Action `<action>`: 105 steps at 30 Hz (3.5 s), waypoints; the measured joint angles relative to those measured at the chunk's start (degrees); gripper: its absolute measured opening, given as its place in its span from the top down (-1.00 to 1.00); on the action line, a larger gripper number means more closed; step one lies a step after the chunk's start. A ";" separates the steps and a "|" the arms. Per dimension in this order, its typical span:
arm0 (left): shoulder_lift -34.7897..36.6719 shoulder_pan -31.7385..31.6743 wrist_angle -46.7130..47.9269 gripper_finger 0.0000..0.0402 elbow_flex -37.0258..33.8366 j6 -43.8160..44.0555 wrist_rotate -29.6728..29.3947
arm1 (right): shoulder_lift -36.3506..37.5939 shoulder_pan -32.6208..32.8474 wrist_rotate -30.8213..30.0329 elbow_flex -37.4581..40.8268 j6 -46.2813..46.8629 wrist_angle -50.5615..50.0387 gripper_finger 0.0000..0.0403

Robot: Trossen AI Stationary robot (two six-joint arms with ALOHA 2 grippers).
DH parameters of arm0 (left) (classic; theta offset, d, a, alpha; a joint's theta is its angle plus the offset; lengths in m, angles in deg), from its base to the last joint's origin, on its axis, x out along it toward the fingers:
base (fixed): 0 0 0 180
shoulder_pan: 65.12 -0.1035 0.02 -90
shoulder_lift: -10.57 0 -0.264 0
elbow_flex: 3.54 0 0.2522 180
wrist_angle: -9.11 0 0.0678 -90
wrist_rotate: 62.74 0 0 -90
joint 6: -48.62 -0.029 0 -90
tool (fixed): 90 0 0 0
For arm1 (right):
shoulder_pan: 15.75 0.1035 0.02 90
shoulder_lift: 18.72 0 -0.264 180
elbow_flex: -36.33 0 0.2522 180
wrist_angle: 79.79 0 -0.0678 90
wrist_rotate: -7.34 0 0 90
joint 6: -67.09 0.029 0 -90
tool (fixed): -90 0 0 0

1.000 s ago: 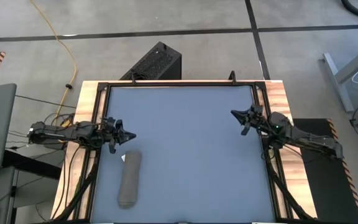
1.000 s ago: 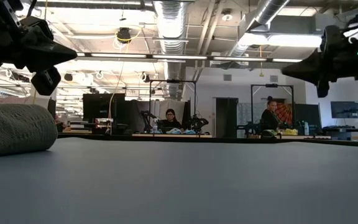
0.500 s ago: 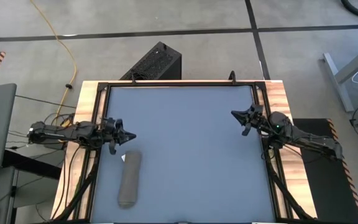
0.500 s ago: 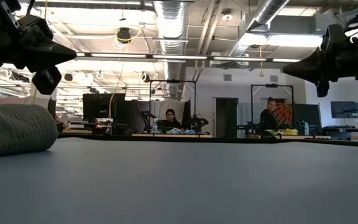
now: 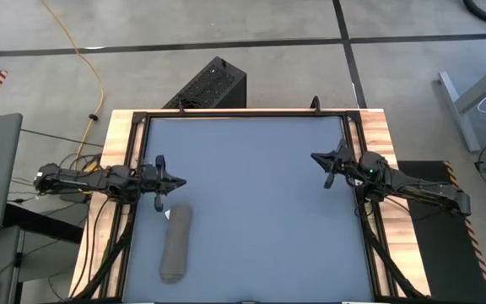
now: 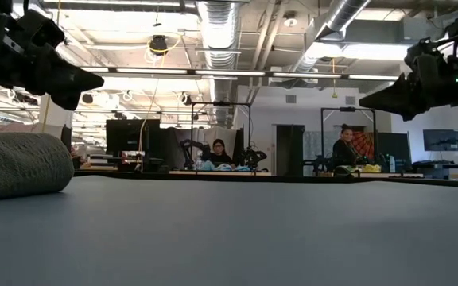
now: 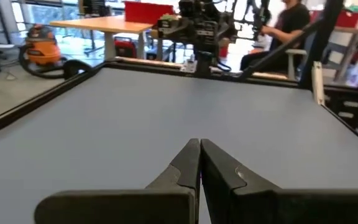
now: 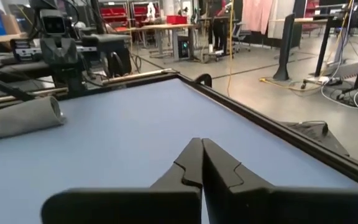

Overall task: Roll towel
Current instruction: Return to Home Position

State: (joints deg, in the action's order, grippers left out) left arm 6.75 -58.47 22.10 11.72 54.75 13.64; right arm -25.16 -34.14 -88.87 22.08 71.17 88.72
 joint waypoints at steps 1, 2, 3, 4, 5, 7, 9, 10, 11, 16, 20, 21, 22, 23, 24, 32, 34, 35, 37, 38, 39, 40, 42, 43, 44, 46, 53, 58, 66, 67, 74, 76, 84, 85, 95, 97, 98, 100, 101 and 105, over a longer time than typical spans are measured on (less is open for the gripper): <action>-0.04 0.01 0.04 1.00 0.00 -0.39 0.67 | 0.00 0.01 0.01 0.00 -0.06 -0.03 0.89; 0.00 0.01 0.08 1.00 0.00 -0.77 1.36 | 0.07 0.04 0.02 0.00 -0.30 -0.02 0.90; 0.01 0.03 0.08 1.00 -0.02 -1.17 1.88 | 0.14 0.04 0.04 0.00 -0.91 0.00 0.91; 0.06 0.03 -0.03 1.00 -0.10 -1.36 2.48 | 0.15 0.04 0.08 0.00 -1.48 0.00 0.92; 0.07 0.03 -0.15 1.00 -0.17 -1.44 2.87 | 0.15 0.04 0.10 0.00 -2.09 0.02 0.92; 0.07 0.03 -0.20 1.00 -0.19 -2.51 3.14 | 0.20 0.04 0.12 0.02 -3.03 0.12 0.91; 0.07 0.03 -0.22 1.00 -0.22 -3.49 3.20 | 0.17 0.04 0.16 0.02 -3.12 0.12 0.90; 0.07 0.03 -0.22 1.00 -0.22 -3.61 3.13 | 0.18 0.04 0.52 0.02 -3.13 0.12 0.90; 0.07 0.03 -0.24 1.00 -0.22 -3.80 3.03 | 0.20 0.03 1.28 0.02 -3.15 0.07 0.90; 0.09 0.01 -0.29 1.00 -0.24 -3.99 3.09 | 0.18 0.00 2.32 0.02 -3.51 -0.38 0.90; 0.07 0.01 -2.11 1.00 -0.90 -3.53 4.23 | 0.18 -0.03 2.11 0.02 -4.56 -0.39 0.89; 0.07 0.01 -2.17 1.00 -0.90 -3.52 4.23 | 0.18 -0.10 1.73 0.02 -4.56 -0.43 0.88; 0.09 0.01 -2.23 1.00 -0.90 -3.50 4.21 | 0.18 -0.13 1.31 0.02 -4.55 -0.39 0.88; 0.09 0.01 -2.25 1.00 -0.90 -3.46 4.26 | 0.18 -0.13 1.15 0.02 -4.55 -0.36 0.87; 0.09 0.01 -2.25 1.00 -0.90 -3.35 4.40 | 0.18 -0.13 1.33 0.02 -4.57 -0.34 0.86; 0.11 0.01 -3.94 1.00 -0.94 -1.34 4.87 | 0.18 0.02 3.24 0.02 -5.90 -0.60 0.89; 0.11 0.01 -3.92 1.00 -0.96 -0.89 4.87 | 0.18 0.02 3.30 0.04 -6.18 -0.60 0.89; 0.11 0.01 -3.92 1.00 -0.96 -0.87 4.86 | 0.18 0.02 3.31 0.02 -6.27 -0.62 0.89; 0.11 0.01 -3.62 1.00 -0.96 -0.85 4.66 | 0.18 0.02 3.36 0.02 -6.74 -0.79 0.87; 0.14 0.03 -3.02 1.00 -0.98 -0.64 4.11 | 0.18 0.02 3.37 0.03 -6.99 -0.86 0.86; 0.11 0.03 -2.41 1.00 -0.98 -0.35 3.39 | 0.18 0.00 3.35 0.04 -7.03 -0.88 0.85; 0.05 0.01 -2.47 1.00 -0.98 0.21 2.74 | 0.15 -0.07 3.11 0.04 -7.09 -0.90 0.84; 0.07 0.01 -2.84 1.00 -1.00 1.23 1.22 | 0.09 -0.09 2.18 0.04 -7.13 -0.88 0.83; 0.07 0.01 -2.97 1.00 -1.01 1.71 0.72 | 0.10 -0.09 2.17 0.04 -7.15 -0.88 0.83; 0.07 0.01 -2.98 1.00 -1.02 1.84 0.40 | 0.11 -0.08 2.16 0.04 -7.15 -0.85 0.83; 0.07 0.01 -2.97 1.00 -1.03 1.76 0.28 | 0.09 -0.08 2.14 0.04 -7.15 -0.77 0.83; 0.07 0.01 -2.98 1.00 -1.07 1.74 0.32 | 0.09 -0.07 1.91 0.04 -7.15 -0.71 0.82; 0.07 0.01 -2.96 1.00 -1.07 1.70 0.32 | 0.09 -0.07 1.80 0.04 -7.15 -0.65 0.82; 0.07 0.01 -2.98 1.00 -1.11 1.76 0.32 | 0.09 -0.07 1.76 0.04 -7.13 -0.55 0.82; 0.07 0.01 -2.98 1.00 -1.11 1.76 0.32 | 0.09 -0.07 1.76 0.04 -7.13 -0.55 0.82; 0.07 0.01 -2.98 1.00 -1.11 1.81 0.34 | 0.09 -0.07 1.74 0.04 -7.13 -0.53 0.82; 0.07 0.01 -2.98 1.00 -1.11 1.85 0.34 | 0.09 -0.07 1.75 0.04 -7.13 -0.53 0.82; 0.07 0.01 -2.98 1.00 -1.11 1.85 0.34 | 0.09 -0.07 1.73 0.04 -7.13 -0.53 0.82; 0.07 0.01 -2.98 1.00 -1.11 1.85 0.34 | 0.09 -0.07 1.73 0.04 -7.13 -0.53 0.82; 0.07 0.01 -2.98 1.00 -1.12 1.85 0.36 | 0.09 -0.07 1.71 0.04 -7.11 -0.52 0.82; 0.07 0.01 -2.98 1.00 -1.11 1.85 0.36 | 0.09 -0.07 1.71 0.04 -7.11 -0.52 0.82; 0.07 0.01 -2.98 1.00 -1.11 1.85 0.36 | 0.09 -0.07 1.71 0.04 -7.11 -0.53 0.82; 0.07 0.01 -2.98 1.00 -1.11 1.85 0.34 | 0.09 -0.07 1.71 0.04 -7.11 -0.53 0.82; 0.07 0.01 -2.98 1.00 -1.11 1.85 0.34 | 0.09 -0.07 1.71 0.04 -7.11 -0.51 0.82; 0.07 0.01 -2.98 1.00 -1.11 1.85 0.36 | 0.09 -0.07 1.71 0.04 -7.11 -0.53 0.82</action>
State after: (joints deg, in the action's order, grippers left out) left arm 6.82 -58.46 19.13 10.60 56.59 14.00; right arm -25.07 -34.21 -87.15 22.12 64.06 88.19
